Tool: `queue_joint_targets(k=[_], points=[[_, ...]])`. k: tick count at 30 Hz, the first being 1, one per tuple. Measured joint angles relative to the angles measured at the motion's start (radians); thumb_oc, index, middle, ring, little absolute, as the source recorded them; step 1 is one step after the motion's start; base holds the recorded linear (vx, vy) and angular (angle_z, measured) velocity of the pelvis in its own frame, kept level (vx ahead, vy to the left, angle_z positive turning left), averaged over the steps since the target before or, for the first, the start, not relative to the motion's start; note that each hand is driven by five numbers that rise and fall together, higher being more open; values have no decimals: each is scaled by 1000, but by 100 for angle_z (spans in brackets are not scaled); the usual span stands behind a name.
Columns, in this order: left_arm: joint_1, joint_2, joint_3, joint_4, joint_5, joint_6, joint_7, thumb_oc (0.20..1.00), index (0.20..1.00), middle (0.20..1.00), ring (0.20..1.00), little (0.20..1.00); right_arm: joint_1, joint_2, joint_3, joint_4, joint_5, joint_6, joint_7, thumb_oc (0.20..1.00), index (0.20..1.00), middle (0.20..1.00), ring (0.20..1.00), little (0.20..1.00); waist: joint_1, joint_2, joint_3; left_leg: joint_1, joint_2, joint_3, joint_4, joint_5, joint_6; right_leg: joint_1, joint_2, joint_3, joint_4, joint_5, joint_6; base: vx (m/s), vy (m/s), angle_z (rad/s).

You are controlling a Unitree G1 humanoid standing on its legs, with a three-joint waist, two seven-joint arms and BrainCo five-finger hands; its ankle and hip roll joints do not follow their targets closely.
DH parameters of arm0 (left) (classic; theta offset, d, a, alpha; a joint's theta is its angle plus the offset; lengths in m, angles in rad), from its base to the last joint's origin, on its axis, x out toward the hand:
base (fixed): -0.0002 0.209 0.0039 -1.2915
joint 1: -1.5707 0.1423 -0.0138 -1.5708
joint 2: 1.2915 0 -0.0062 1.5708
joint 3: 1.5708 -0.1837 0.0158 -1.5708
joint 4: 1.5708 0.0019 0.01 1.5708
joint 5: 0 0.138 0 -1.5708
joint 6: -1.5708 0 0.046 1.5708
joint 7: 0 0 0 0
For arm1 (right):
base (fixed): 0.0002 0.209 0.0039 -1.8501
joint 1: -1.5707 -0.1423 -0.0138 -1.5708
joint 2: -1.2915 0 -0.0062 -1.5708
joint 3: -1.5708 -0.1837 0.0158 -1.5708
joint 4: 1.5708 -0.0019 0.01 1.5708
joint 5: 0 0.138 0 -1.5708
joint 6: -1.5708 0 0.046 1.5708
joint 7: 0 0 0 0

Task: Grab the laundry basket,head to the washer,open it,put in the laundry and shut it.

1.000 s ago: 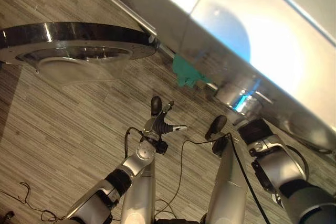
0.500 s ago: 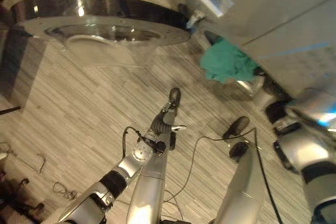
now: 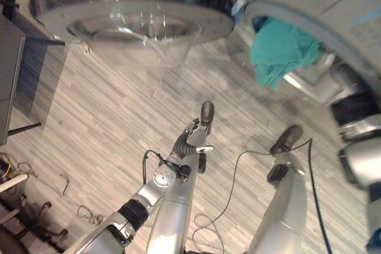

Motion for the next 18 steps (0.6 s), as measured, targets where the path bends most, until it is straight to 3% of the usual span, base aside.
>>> queue_joint_targets(k=[2,5,8,10,12,15,16,18], points=[[0,-9,-12,-4,-3,-4,8,1000,1000,1000,1000,1000,21,34,47,6,92,-39,-46,200,200,200,200,200,-4,-5,-3,36,2,5,-12,7,-1,40,9,-2,-32,21,2,-37,78,-13],[-10,-39,-23,-3,-4,-5,26,1000,1000,1000,1000,1000,31,146,8,-10,238,-115,-91,200,200,200,200,200,-5,-4,-3,65,5,12,-56,9,1,61,18,-1,-84,29,4,54,60,-13],[-33,-53,-39,2,-4,-6,33,1000,1000,1000,1000,1000,31,171,12,-16,314,-158,-98,200,200,200,200,200,1,-1,-2,80,7,11,-62,11,-1,89,20,-14,-101,31,5,5,65,1],[-39,-52,-52,-4,-5,-6,38,1000,1000,1000,1000,1000,50,163,-8,-31,382,-243,-110,200,200,200,200,200,34,4,-2,99,2,12,-63,13,-3,112,15,-15,-115,29,5,32,74,5],[-37,-47,-64,-2,-5,-5,40,1000,1000,1000,1000,1000,58,186,-70,-56,437,-287,-127,200,200,200,200,200,46,27,-5,101,-6,6,-64,13,-3,122,12,-13,-131,31,9,-62,83,5],[-31,-41,-94,-28,-20,-3,39,1000,1000,1000,1000,1000,42,215,-148,-112,571,-406,-157,200,200,200,200,200,60,94,-3,98,-28,-3,-64,12,-3,118,-13,-14,-121,29,25,46,60,12],[-21,-31,-97,-61,-37,-2,39,1000,1000,1000,1000,1000,40,221,-167,-114,597,-432,-159,200,200,200,200,200,62,104,-4,98,-31,-4,-69,5,-2,114,-16,-15,-115,22,35,-8,11,3],[-5,-24,-98,-101,-48,-14,36,1000,1000,1000,1000,1000,33,233,-210,-126,711,-545,-158,200,200,200,200,200,81,112,-6,74,-37,-3,-71,4,-1,64,-24,9,-80,19,35,-6,-21,0]])
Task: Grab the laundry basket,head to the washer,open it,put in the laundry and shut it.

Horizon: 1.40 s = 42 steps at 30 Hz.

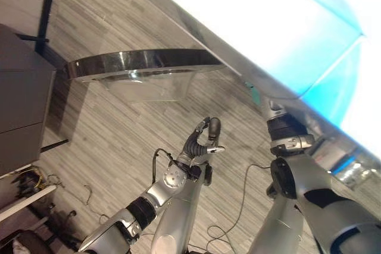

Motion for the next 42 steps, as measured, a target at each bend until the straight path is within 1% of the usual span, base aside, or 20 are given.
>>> queue_joint_targets(k=[3,4,7,11,12,13,15,16,17,19,21,22,23,25,27,31,32,37,39,42], points=[[9,10,-21,-21,-30,1,-8,1000,1000,1000,1000,1000,-49,2,-55,0,113,-95,2,200,200,200,200,200,7,13,-1,-46,-4,-7,13,1,-2,-53,-8,4,42,-12,-1,3,-57,11],[16,19,-37,-30,-37,1,-23,1000,1000,1000,1000,1000,-92,-16,-106,1,193,-148,3,200,200,200,200,200,15,23,0,-58,-11,-17,11,6,-8,-72,-15,1,71,-27,1,21,-55,24],[49,54,-39,-46,-41,8,-43,1000,1000,1000,1000,1000,-108,-76,-144,5,302,-230,1,200,200,200,200,200,23,28,-2,-72,-25,-35,11,10,-15,-96,-40,-7,122,-59,-7,49,-4,24],[79,84,-32,-88,-76,14,-43,1000,1000,1000,1000,1000,-181,-194,-153,-37,363,-272,-31,200,200,200,200,200,27,31,-5,-99,-44,-29,12,12,-12,-139,-65,8,148,-66,-1,53,45,11],[89,86,-24,-101,-76,16,-46,1000,1000,1000,1000,1000,-191,-215,-150,-112,351,-261,-54,200,200,200,200,200,28,31,-5,-107,-48,-26,12,13,-10,-151,-68,15,150,-65,0,55,45,2],[90,85,-19,-100,-77,17,-57,1000,1000,1000,1000,1000,-213,-249,-124,-181,246,-223,-81,200,200,200,200,200,30,33,-3,-112,-51,-20,12,15,-9,-161,-70,23,150,-64,2,0,0,0],[89,91,-3,-99,-77,15,-66,1000,1000,1000,1000,1000,-230,-301,-85,-194,133,-168,-89,200,200,200,200,200,31,33,-4,-112,-51,-17,17,15,-9,-159,-73,25,150,-64,1,18,9,0],[88,97,10,-95,-77,13,-78,1000,1000,1000,1000,1000,-246,-365,-44,-178,17,-78,-86,200,200,200,200,200,41,33,-3,-112,-49,-11,32,15,-9,-156,-72,27,154,-65,0,0,0,0],[88,102,12,-96,-77,11,-82,1000,1000,1000,1000,1000,-249,-389,-32,-166,-40,-36,-84,200,200,200,200,200,50,35,-3,-112,-48,-5,42,15,-9,-155,-73,30,157,-66,-1,0,0,0],[83,114,15,-94,-77,5,-83,1000,1000,1000,1000,1000,-253,-401,1,-110,-88,30,-69,200,200,200,200,200,64,45,-8,-111,-48,-2,50,15,-9,-154,-72,37,158,-65,-1,15,4,-2],[71,117,33,-81,-76,-2,-83,1000,1000,1000,1000,1000,-245,-411,72,38,-87,80,-31,206,206,206,206,206,65,45,-8,-109,-45,2,62,14,-8,-152,-69,46,163,-63,0,21,2,-4],[65,117,36,-71,-76,-5,-83,1000,1000,1000,1000,1000,-237,-410,101,76,-81,96,-16,391,391,391,391,391,67,45,-8,-107,-43,2,63,14,-7,-150,-66,46,163,-61,-1,0,6,-4],[61,112,39,-57,-75,-7,-83,1000,1000,1000,1000,1000,-236,-409,123,105,-72,109,0,1000,1000,1000,1000,1000,66,45,-8,-106,-40,2,63,14,-8,-149,-63,45,164,-59,0,-3,3,-5],[61,101,42,-30,-73,-6,-79,1000,1000,1000,1000,1000,-198,-382,134,112,-76,111,34,1000,1000,1000,1000,1000,55,43,-7,-90,-35,3,62,10,-3,-129,-55,44,154,-47,-1,-19,-2,-6],[72,99,42,-11,-66,-5,-78,1000,1000,1000,1000,1000,-134,-334,158,96,-76,108,67,1000,1000,1000,1000,1000,25,34,-3,-58,-32,6,60,7,2,-90,-45,42,132,-36,-3,-22,-24,-9],[101,93,62,-8,-58,-6,-72,1000,1000,1000,1000,1000,29,-178,180,100,-62,57,154,1000,1000,1000,1000,1000,-41,-13,-22,0,-15,35,38,-9,10,-39,-22,55,68,-19,-1,-12,-19,-24],[102,79,73,-1,-54,-6,-71,1000,1000,1000,1000,1000,62,-159,186,95,-47,34,189,1000,1000,1000,1000,1000,-53,-16,-22,5,-7,35,38,-8,10,-22,-10,51,49,-9,-5,-15,-22,-23],[118,46,89,24,-23,1,-64,1000,1000,1000,1000,1000,265,-114,268,22,2,0,322,1000,1000,1000,1000,1000,-97,-53,-38,34,23,41,36,-12,5,34,29,37,-17,27,-14,-3,-26,-15],[125,30,100,31,-16,2,-63,1000,1000,1000,1000,1000,334,-109,298,-1,3,-4,367,1000,1000,1000,1000,1000,-101,-59,-38,64,33,46,25,-14,2,71,42,33,-51,43,-11,-17,-30,-17],[142,27,111,78,16,16,-62,1000,1000,1000,1000,1000,452,-69,368,-87,51,-38,487,1000,1000,1000,1000,1000,-134,-83,-44,142,57,52,3,-23,-7,151,72,25,-86,43,-20,-17,-50,-18]])
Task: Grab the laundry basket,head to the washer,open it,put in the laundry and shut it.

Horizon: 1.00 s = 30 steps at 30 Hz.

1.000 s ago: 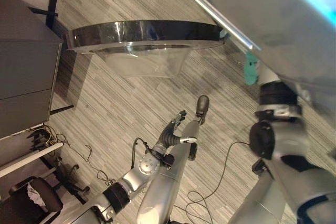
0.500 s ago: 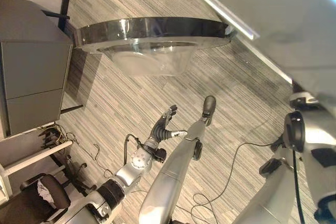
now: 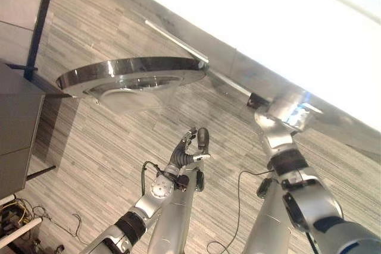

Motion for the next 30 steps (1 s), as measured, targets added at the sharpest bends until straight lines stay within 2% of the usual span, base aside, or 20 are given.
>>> queue_joint_targets(k=[1,3,6,8,11,13,17,18,24,27,30], points=[[1,0,0,15,2,2,0,1000,1000,1000,1000,1000,21,9,12,-3,12,-1,18,1000,1000,1000,1000,1000,-6,-8,-4,12,6,0,-2,-2,-3,12,6,-3,-7,0,-1,-7,-21,-17],[27,7,6,33,17,22,-3,1000,1000,1000,1000,1000,113,30,67,-37,50,-1,86,1000,1000,1000,1000,1000,-26,-52,-21,50,22,5,-8,-11,-15,51,26,-3,-33,0,-11,7,-29,-21],[50,7,8,36,36,34,-10,1000,1000,1000,1000,1000,222,30,118,-67,49,-1,134,1000,1000,1000,1000,1000,-42,-77,-29,100,32,3,-17,-16,-18,112,39,-8,-62,2,-14,-67,-10,-7],[78,8,21,43,39,35,-14,1000,1000,1000,1000,1000,311,-2,184,-90,21,3,171,1000,1000,1000,1000,1000,-58,-101,-43,137,36,3,-19,-27,-23,156,40,-18,-80,2,-15,50,-12,-5],[90,14,37,49,41,38,-19,1000,1000,1000,1000,1000,353,-42,216,-109,-55,18,202,1000,1000,1000,1000,1000,-68,-112,-46,168,38,1,-24,-31,-25,195,46,-27,-94,3,-14,40,-1,1],[100,49,37,49,49,42,-23,1000,1000,1000,1000,1000,394,-67,233,-111,-94,19,258,1000,1000,1000,1000,1000,-74,-128,-46,223,42,6,-29,-41,-26,256,55,-27,-127,11,-14,95,19,-10],[123,88,47,59,85,44,-43,1000,1000,1000,1000,1000,480,-90,253,-120,-94,24,335,1000,1000,1000,1000,1000,-78,-152,-52,310,49,21,-27,-66,-28,346,63,-18,-153,13,-13,66,16,-17],[126,100,51,62,87,44,-46,1000,1000,1000,1000,1000,519,-101,259,-122,-99,28,364,1000,1000,1000,1000,1000,-84,-166,-56,337,54,30,-27,-74,-30,369,69,-9,-166,13,-13,126,4,-17],[170,101,98,103,170,49,-59,1000,1000,1000,1000,1000,631,-214,220,-266,-129,44,457,1000,1000,1000,1000,1000,-107,-187,-71,461,67,48,-30,-106,-36,498,86,4,-214,20,-15,104,30,-15],[181,95,125,177,196,52,-61,1000,1000,1000,1000,1000,672,-198,168,-263,-129,44,481,1000,1000,1000,1000,1000,-111,-203,-85,500,75,76,-28,-121,-38,515,93,33,-217,19,-17,63,29,-30],[180,71,165,285,235,74,-59,1000,1000,1000,1000,1000,761,-197,94,-267,-130,45,496,1000,1000,1000,1000,1000,-136,-215,-103,544,75,104,-30,-134,-36,542,92,57,-224,21,-19,100,37,-25]])
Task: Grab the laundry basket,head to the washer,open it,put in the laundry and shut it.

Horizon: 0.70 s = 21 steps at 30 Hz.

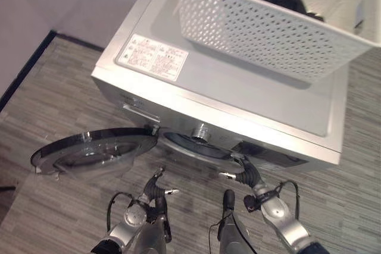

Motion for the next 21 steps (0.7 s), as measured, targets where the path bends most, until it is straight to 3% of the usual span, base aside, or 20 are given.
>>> queue_joint_targets(k=[5,7,8,11,13,14,15,18,21], points=[[25,-28,62,46,9,5,20,1000,1000,1000,1000,1000,170,0,-166,-93,-21,-4,-2,1000,1000,1000,1000,1000,-53,5,-63,66,-1,43,0,-26,2,31,2,45,1,4,2,36,60,-28],[30,-45,85,67,7,6,20,1000,1000,1000,1000,1000,188,-6,-182,-112,-38,-2,-4,1000,1000,1000,1000,1000,-59,5,-79,86,0,70,-1,-34,6,29,1,71,6,6,0,5,55,-37],[21,-48,84,75,7,5,20,1000,1000,1000,1000,1000,206,-11,-182,-116,-40,-2,-4,1000,1000,1000,1000,1000,-85,1,-88,92,-5,81,3,-41,6,27,2,81,6,6,-1,4,59,-52],[12,-74,119,138,4,14,27,1000,1000,1000,1000,1000,251,-4,-259,-212,-83,-2,-24,1000,1000,1000,1000,1000,-119,-2,-96,147,6,162,-1,-75,11,8,27,132,11,71,-36,6,78,-84],[19,-63,119,123,6,14,33,1000,1000,1000,1000,1000,266,-9,-316,-270,-108,-1,-53,1000,1000,1000,1000,1000,-142,-20,-110,161,-9,192,1,-85,20,5,11,135,-5,51,-49,16,105,-64],[23,-62,120,120,7,14,37,1000,1000,1000,1000,1000,262,-9,-330,-275,-115,-1,-65,1000,1000,1000,1000,1000,-144,-21,-114,161,-9,202,0,-85,20,1,7,133,-13,15,-17,18,85,-50],[19,-62,118,100,8,15,38,1000,1000,1000,1000,1000,247,-15,-349,-291,-123,1,-78,1000,1000,1000,1000,1000,-146,-18,-118,157,-17,191,-1,-89,27,-5,7,129,-15,-21,13,19,44,-34],[29,-66,96,84,14,16,33,1000,1000,1000,1000,1000,225,-19,-397,-342,-161,1,-128,1000,1000,1000,1000,1000,-146,-15,-128,155,-28,164,3,-90,36,0,-2,117,11,-8,7,6,98,10],[34,-78,44,84,42,24,11,1000,1000,1000,1000,1000,76,-37,-492,-388,-197,-4,-211,1000,1000,1000,1000,1000,-136,8,-143,154,-41,116,22,-98,47,5,-15,107,43,-12,20,45,38,38]])
